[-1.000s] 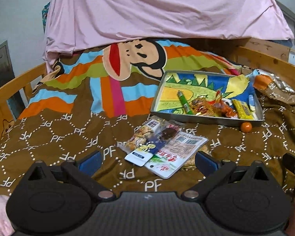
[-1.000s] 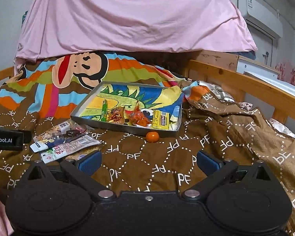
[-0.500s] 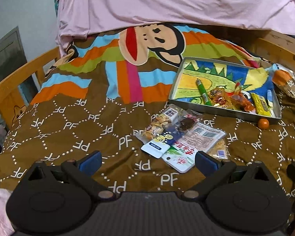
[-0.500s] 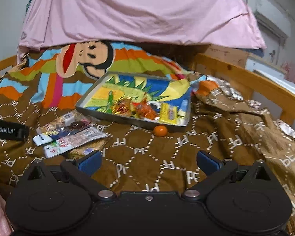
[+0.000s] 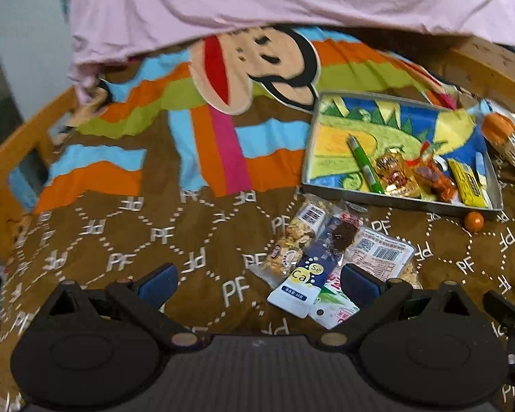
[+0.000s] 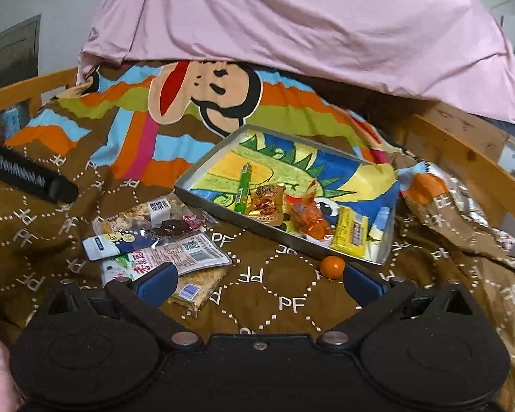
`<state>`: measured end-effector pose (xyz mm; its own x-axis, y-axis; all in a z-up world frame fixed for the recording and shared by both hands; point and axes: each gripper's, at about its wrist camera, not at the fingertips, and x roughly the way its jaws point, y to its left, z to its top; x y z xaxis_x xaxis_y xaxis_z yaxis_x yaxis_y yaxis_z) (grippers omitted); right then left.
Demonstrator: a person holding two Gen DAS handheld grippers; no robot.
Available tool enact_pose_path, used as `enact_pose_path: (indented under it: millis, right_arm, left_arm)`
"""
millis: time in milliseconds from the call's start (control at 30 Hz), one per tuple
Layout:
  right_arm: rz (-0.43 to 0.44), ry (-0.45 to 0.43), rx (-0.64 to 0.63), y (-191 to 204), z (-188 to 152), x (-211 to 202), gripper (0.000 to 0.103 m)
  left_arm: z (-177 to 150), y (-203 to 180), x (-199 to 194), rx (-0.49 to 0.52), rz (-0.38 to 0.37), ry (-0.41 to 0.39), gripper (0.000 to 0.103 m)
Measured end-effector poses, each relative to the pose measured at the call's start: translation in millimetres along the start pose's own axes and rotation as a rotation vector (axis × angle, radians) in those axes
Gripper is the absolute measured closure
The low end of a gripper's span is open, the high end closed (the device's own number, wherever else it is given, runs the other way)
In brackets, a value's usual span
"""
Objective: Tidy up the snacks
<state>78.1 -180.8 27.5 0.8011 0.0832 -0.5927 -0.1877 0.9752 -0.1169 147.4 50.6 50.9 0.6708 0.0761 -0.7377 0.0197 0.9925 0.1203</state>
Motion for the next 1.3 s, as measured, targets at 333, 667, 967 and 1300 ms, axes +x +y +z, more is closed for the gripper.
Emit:
enact_pose_path:
  millis: [333, 667, 967, 1300]
  right_arm:
    - [0.062, 0.054, 0.011, 1.5, -24.2, 48.9, 0.001]
    - [0.107, 0.104, -0.042, 26.9, -32.8, 84.3, 0.001]
    - [0.143, 0.122, -0.044, 53.1, -35.5, 112.7, 0.001]
    - [0.175, 0.126, -0.018, 63.0, -36.5, 117.6, 0.027]
  left_arm:
    - [28.1, 8.7, 67.4, 0.037, -0.094, 0.115, 0.0]
    - [20.2, -16.1, 103.7, 0.193, -0.142, 0.182, 0.001]
    - [22.1, -34.4, 107.5, 0.257, -0.277, 0.101, 0.004]
    - [16.2, -56.5, 130.0, 0.372, -0.331, 0.112, 0.02]
